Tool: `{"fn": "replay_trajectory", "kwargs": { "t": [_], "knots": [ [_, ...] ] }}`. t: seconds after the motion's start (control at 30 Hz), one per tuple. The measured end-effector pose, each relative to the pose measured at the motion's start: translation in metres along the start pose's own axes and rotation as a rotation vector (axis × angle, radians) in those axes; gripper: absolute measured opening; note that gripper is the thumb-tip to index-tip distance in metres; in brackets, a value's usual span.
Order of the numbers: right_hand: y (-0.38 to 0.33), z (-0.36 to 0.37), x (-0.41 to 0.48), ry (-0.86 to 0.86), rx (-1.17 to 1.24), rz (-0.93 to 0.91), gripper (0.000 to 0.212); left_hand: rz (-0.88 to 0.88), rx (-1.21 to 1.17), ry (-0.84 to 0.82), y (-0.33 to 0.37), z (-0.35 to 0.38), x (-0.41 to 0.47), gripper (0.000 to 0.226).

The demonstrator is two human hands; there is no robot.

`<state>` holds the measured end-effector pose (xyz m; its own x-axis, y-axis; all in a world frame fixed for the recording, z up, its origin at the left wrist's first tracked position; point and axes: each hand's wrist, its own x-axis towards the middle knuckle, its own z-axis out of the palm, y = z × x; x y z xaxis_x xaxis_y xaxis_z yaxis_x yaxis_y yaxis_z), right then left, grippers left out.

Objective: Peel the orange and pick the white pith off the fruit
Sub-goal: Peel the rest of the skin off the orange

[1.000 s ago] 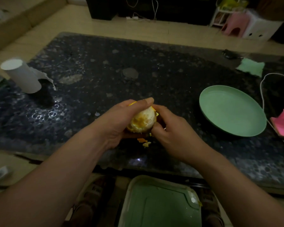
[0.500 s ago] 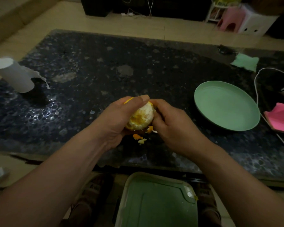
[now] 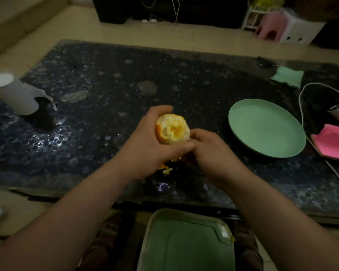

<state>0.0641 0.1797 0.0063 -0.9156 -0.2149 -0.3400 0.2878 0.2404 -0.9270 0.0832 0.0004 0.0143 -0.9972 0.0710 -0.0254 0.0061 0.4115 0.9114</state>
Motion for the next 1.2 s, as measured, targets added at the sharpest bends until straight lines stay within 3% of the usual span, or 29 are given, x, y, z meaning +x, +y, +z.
{"fn": "replay_trajectory", "kwargs": {
  "t": [0.13, 0.33, 0.77, 1.2],
  "knots": [
    [0.0, -0.008, 0.0, -0.087, 0.14, 0.127, 0.023, 0.14, 0.153, -0.058, -0.01, -0.004, -0.001, 0.086],
    [-0.011, -0.014, -0.009, -0.286, 0.248, 0.129, 0.033, 0.184, 0.028, 0.062, -0.005, 0.003, -0.01, 0.069],
    [-0.013, -0.007, -0.006, -0.304, 0.201, 0.076, 0.024, 0.075, -0.215, 0.094, -0.004, 0.001, -0.007, 0.06],
    [-0.009, -0.003, -0.004, -0.22, 0.101, 0.019, 0.021, -0.017, -0.349, 0.072, -0.005, -0.002, -0.006, 0.066]
  ]
}}
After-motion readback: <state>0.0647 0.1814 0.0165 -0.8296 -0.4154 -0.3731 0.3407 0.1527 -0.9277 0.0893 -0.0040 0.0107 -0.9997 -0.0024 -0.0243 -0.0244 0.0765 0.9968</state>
